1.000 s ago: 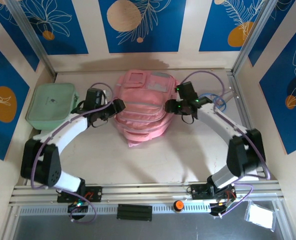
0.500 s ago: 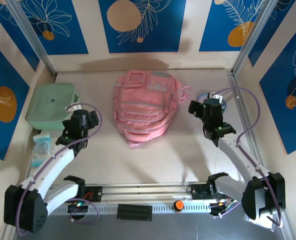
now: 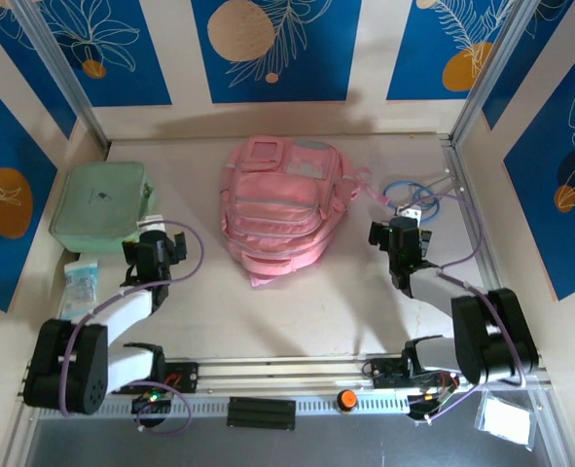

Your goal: Pack the student bag

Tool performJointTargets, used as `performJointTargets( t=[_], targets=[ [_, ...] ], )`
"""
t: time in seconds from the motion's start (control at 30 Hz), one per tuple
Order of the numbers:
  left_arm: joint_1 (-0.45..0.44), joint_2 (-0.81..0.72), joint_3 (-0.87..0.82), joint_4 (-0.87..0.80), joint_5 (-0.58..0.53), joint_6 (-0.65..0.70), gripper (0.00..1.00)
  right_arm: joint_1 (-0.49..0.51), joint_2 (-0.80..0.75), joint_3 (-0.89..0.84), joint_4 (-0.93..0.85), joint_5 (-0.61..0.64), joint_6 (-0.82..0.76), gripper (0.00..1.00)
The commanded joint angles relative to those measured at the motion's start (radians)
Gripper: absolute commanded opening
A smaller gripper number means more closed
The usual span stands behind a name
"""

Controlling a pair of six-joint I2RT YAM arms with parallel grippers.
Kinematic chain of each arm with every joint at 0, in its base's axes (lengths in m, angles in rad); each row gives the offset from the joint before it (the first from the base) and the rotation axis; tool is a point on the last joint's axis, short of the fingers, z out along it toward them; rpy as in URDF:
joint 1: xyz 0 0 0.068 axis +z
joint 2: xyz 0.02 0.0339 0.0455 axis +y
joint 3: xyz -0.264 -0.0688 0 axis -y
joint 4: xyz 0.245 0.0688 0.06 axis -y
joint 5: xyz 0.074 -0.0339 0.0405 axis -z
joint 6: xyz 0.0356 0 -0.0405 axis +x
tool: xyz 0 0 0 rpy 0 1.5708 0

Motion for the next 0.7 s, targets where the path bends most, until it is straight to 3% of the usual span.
performJointTargets(
  t=[0.0, 0.2, 0.3, 0.53, 0.67],
  targets=[
    [0.030, 0.045, -0.032, 0.258, 0.194, 0.060, 1.00, -0.019, 0.035, -0.008, 0.243, -0.113, -0.108, 0.99],
    [0.069, 0.145, -0.052, 0.465, 0.364, 0.073, 0.99, -0.106, 0.077, -0.037, 0.364, -0.329, -0.102, 0.99],
    [0.080, 0.217, -0.030, 0.507, 0.406, 0.083, 0.99, -0.116, 0.108, -0.063, 0.430, -0.370, -0.110, 0.99],
    [0.083, 0.371, -0.001, 0.594, 0.392, 0.080, 1.00, -0.089, 0.204, -0.060, 0.521, -0.349, -0.135, 0.99],
    [0.080, 0.365, 0.029, 0.526, 0.383, 0.082, 1.00, -0.109, 0.201, -0.027, 0.448, -0.349, -0.106, 0.99]
  ],
)
